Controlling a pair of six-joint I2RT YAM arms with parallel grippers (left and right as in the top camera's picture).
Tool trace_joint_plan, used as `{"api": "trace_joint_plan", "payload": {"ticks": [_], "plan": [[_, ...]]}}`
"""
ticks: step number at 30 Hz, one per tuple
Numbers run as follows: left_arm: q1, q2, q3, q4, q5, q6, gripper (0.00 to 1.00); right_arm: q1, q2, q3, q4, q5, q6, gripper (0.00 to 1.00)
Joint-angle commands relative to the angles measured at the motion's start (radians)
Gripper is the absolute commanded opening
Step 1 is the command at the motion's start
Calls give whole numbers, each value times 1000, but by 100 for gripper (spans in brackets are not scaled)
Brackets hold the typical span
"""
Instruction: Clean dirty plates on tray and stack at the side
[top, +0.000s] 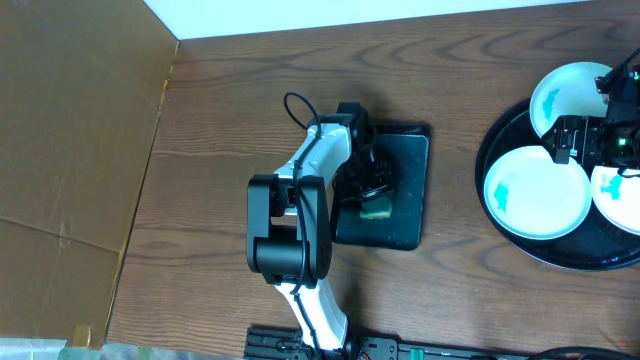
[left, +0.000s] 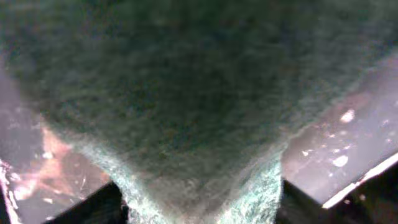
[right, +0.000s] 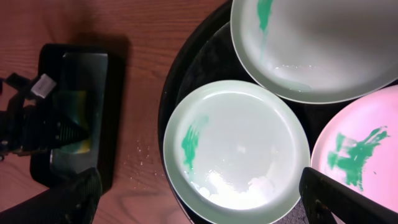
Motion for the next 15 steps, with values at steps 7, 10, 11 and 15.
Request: {"api": "trace_joint_plan", "payload": {"ticks": [7,10,11,15], "plan": [[-6,5,-11,6,-5,5,7,4,5,3,-6,6,3,99],[-6,5,-11,18,-5,5,7,4,5,3,-4,6,3,99],[-6,5,-11,23,-5,5,9,4,5,3,-5,6,3,99],[-6,5,-11,65,-21,5,85,4,5,3,-6,6,2,99]]}}
